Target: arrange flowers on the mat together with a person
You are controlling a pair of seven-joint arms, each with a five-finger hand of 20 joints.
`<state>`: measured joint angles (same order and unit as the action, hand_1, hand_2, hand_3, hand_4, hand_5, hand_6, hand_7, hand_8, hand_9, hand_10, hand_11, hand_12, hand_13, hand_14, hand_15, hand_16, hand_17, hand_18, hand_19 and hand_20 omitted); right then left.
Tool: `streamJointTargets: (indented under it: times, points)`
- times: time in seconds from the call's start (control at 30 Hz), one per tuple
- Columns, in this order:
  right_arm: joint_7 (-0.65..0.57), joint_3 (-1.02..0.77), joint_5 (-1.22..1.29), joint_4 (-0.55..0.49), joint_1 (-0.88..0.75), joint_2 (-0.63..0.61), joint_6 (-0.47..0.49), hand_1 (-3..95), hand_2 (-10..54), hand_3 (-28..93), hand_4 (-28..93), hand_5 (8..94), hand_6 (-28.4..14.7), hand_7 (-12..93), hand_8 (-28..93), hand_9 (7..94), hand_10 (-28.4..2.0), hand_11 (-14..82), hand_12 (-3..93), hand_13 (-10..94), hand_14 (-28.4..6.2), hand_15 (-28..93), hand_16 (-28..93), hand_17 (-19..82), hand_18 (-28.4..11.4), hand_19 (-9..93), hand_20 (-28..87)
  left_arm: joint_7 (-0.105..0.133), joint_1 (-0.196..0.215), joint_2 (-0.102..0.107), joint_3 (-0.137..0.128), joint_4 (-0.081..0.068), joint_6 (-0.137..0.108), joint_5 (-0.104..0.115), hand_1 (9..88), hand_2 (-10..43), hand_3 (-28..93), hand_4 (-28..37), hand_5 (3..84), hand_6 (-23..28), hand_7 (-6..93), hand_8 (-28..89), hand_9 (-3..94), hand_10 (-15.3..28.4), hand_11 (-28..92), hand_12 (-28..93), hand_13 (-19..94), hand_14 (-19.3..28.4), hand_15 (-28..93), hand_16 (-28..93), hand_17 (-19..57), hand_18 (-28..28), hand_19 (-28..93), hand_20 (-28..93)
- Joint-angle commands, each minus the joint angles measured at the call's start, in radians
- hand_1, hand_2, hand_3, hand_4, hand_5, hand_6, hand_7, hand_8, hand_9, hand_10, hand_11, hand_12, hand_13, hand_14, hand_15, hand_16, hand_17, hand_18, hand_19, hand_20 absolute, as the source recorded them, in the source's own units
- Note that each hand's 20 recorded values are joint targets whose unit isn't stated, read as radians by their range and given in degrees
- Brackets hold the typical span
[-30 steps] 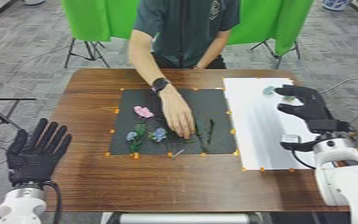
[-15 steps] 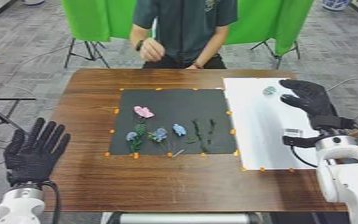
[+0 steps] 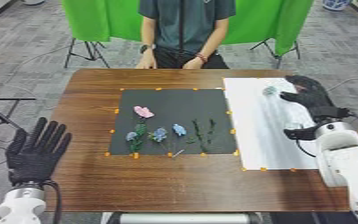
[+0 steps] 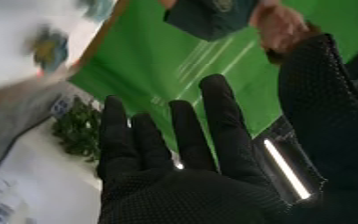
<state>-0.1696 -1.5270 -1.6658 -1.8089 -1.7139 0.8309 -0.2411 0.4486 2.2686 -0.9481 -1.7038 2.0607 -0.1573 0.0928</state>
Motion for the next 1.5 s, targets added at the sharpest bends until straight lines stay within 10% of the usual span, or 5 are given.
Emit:
streamJointTargets:
  times: [0.03, 0.77, 0.93, 1.23, 1.5]
  points:
    - [-0.107, 0.079, -0.212, 0.092, 0.109, -0.051, 0.049, 34.5, -8.2, 78, -25, 36.5, -3.3, 16, -13, 25.4, -11.3, 1.7, 8.7, 16, -13.2, -1, 13, 9, -11.8, 23, 9, -0.012, 0.006, -0.004, 0.006, -0.006, 0.009, 0.000, 27.2, 12.0, 73, -28.3, 42.0, 6.2, 6.8, -10, 39.9, 12.3, 13, 5, 29, 12.5, 23, -8, -3.1, 11.2, 29, 8]
    - [-0.285, 0.502, -0.276, 0.409, 0.573, -0.146, 0.198, 39.4, -8.4, 80, -27, 36.8, -3.5, 19, -15, 26.4, -11.9, 5.5, 8.2, 23, -14.0, 1, 15, 12, -13.8, 30, 9, -0.005, 0.013, -0.006, 0.014, -0.004, 0.019, 0.001, 27.6, 12.1, 73, -28.3, 43.0, 6.7, 7.3, -9, 40.2, 12.3, 13, 5, 29, 13.6, 25, -7, -3.6, 11.5, 30, 8]
    - [-0.344, 0.557, -0.335, 0.445, 0.614, -0.131, 0.322, 44.7, -9.3, 79, -28, 39.2, -3.0, 21, -16, 31.0, -12.7, 8.0, 7.5, 30, -13.0, 6, 13, 17, -15.0, 36, 11, 0.003, 0.013, -0.007, 0.011, 0.016, -0.067, 0.028, 27.7, 12.2, 73, -28.3, 43.6, 6.9, 7.6, -9, 40.7, 12.4, 14, 6, 30, 14.0, 26, -7, -3.6, 11.6, 30, 8]
    - [-0.279, 0.598, -0.326, 0.462, 0.595, -0.113, 0.259, 50.7, -9.5, 71, -28, 41.3, -2.0, 22, -17, 35.5, -9.7, 9.8, 7.3, 40, -9.7, 13, 9, 25, -15.0, 51, 14, 0.010, 0.016, -0.009, 0.017, 0.017, -0.058, 0.061, 27.8, 12.7, 73, -28.3, 45.1, 7.4, 8.5, -9, 41.9, 12.8, 15, 6, 31, 14.4, 28, -7, -3.9, 12.1, 32, 9]
    - [-0.269, 0.575, -0.348, 0.441, 0.540, -0.111, 0.252, 58.2, -9.5, 61, -28, 59.2, 1.6, 33, -12, 66.6, -8.5, 13.8, 20.1, 62, -5.7, 22, 23, 26, -15.7, 65, 22, 0.007, 0.009, -0.009, 0.025, 0.015, -0.060, 0.063, 27.8, 12.7, 73, -28.3, 45.5, 7.6, 8.7, -9, 42.2, 12.9, 15, 6, 31, 14.5, 29, -8, -3.8, 12.1, 33, 9]
